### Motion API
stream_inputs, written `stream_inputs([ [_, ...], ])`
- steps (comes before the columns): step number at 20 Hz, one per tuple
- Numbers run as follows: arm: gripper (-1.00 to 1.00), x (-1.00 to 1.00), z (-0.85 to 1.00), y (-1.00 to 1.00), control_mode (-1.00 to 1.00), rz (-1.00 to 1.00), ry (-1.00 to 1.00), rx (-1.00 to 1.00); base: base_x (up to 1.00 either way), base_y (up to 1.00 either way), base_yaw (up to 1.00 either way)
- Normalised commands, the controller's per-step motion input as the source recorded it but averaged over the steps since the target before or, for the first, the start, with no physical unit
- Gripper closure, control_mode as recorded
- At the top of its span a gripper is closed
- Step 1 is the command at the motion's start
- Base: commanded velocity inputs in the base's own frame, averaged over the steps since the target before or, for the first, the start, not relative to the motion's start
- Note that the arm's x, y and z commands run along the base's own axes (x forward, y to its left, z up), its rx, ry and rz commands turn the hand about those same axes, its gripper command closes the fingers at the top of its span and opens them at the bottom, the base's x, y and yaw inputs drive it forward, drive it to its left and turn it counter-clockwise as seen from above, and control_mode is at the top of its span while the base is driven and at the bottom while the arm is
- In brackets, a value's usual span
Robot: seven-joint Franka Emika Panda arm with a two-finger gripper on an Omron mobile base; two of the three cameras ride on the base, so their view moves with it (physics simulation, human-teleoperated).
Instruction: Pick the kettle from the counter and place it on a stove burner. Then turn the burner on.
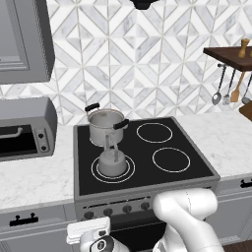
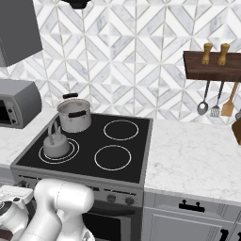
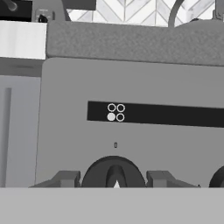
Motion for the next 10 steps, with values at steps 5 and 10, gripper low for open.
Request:
stream_inputs([
  [5, 1.00, 0.00, 0.00, 0.00, -1.00, 0.00, 0.00, -0.09, 0.00, 0.00, 0.00],
  [10, 1.00, 0.00, 0.00, 0.00, -1.00, 0.00, 0.00, -0.17, 0.00, 0.00, 0.00],
])
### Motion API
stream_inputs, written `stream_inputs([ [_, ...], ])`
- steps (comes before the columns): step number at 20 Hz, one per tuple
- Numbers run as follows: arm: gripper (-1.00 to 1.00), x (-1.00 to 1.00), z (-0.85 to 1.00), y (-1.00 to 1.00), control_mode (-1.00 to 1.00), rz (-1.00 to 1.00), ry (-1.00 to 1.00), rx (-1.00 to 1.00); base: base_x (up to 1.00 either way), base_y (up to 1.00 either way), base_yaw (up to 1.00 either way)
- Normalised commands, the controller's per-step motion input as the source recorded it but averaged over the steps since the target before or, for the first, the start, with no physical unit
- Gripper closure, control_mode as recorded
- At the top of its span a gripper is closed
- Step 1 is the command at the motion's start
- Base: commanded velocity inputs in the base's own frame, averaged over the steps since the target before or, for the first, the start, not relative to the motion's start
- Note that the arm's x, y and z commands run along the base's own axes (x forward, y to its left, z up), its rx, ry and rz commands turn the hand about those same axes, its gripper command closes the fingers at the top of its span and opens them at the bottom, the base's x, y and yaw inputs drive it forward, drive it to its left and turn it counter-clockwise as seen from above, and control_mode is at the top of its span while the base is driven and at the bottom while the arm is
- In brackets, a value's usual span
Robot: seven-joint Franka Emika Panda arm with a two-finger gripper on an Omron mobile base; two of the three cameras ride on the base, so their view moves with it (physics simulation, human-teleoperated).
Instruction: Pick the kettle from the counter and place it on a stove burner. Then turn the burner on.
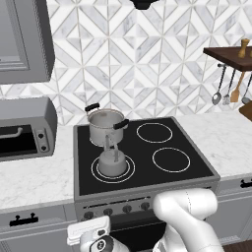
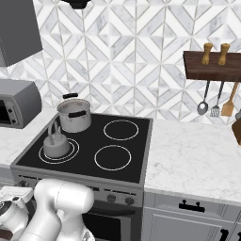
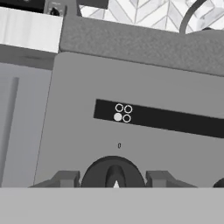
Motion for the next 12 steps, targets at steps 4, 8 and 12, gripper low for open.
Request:
stream_inputs([
  [4, 1.00, 0.00, 0.00, 0.00, -1.00, 0.00, 0.00, -0.19, 0.00, 0.00, 0.00],
  [8, 1.00, 0.00, 0.00, 0.00, -1.00, 0.00, 0.00, -0.16, 0.00, 0.00, 0.00],
  [12, 1.00, 0.00, 0.00, 0.00, -1.00, 0.00, 0.00, -0.16, 0.00, 0.00, 0.00],
])
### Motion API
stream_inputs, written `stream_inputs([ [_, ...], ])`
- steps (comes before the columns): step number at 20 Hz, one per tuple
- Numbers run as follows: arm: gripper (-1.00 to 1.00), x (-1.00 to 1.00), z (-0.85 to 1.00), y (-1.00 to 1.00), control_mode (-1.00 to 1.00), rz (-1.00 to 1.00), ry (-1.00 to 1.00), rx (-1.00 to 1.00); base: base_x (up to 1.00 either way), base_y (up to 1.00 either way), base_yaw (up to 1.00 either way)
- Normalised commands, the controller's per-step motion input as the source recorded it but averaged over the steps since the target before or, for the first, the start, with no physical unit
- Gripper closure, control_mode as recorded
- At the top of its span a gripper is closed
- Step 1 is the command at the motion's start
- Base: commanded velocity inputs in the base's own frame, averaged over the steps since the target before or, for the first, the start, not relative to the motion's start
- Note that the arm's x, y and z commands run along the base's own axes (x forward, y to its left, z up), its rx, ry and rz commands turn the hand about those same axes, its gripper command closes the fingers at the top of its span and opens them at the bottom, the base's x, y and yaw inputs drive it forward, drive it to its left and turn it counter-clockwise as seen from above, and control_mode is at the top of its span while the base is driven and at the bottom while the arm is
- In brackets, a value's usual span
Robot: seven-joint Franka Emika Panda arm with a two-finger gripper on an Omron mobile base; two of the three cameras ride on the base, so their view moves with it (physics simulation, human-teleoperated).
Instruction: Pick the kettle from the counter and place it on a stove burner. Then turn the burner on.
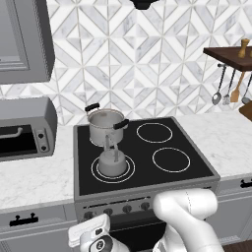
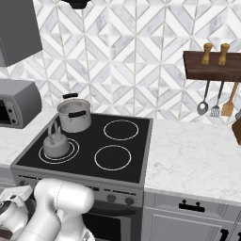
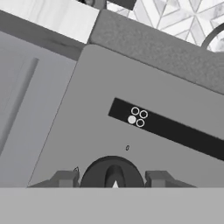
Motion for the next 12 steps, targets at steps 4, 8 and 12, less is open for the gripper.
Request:
stream_inputs([
  [4, 1.00, 0.00, 0.00, 0.00, -1.00, 0.00, 0.00, -0.16, 0.00, 0.00, 0.00],
  [8, 1.00, 0.00, 0.00, 0.00, -1.00, 0.00, 0.00, -0.15, 0.00, 0.00, 0.00],
  [12, 1.00, 0.00, 0.00, 0.00, -1.00, 0.00, 0.00, -0.14, 0.00, 0.00, 0.00],
])
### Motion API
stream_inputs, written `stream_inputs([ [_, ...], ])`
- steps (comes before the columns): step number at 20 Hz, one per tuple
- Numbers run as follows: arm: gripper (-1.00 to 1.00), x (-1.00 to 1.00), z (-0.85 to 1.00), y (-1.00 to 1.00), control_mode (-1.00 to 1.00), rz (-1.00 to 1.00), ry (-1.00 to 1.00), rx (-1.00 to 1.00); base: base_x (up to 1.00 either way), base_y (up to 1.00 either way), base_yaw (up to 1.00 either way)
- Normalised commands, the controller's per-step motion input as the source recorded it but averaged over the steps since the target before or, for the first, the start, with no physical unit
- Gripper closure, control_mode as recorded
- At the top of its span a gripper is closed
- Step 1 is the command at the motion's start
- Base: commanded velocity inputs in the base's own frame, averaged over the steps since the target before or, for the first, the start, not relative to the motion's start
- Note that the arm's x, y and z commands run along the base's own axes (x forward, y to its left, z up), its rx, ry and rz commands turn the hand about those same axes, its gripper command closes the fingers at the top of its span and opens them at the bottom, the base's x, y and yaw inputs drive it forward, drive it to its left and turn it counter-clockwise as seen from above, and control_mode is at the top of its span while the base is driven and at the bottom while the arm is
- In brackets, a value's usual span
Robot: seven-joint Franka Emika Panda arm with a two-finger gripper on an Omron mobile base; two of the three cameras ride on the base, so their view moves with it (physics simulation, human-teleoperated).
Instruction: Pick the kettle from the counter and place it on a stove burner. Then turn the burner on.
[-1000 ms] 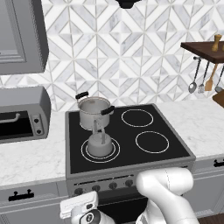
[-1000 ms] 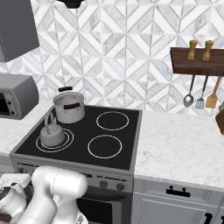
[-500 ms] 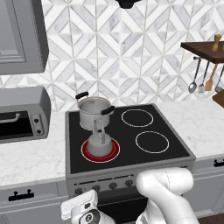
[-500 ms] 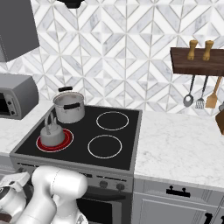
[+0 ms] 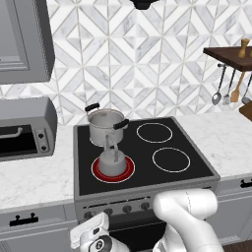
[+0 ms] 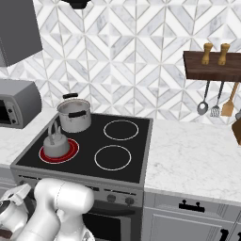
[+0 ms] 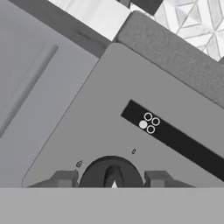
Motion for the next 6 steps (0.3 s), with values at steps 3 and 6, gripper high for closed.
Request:
stream_inputs([
  [3, 1.00, 0.00, 0.00, 0.00, -1.00, 0.00, 0.00, -0.13, 0.00, 0.00, 0.00],
  [6, 1.00, 0.00, 0.00, 0.00, -1.00, 0.00, 0.00, -0.13, 0.00, 0.00, 0.00],
])
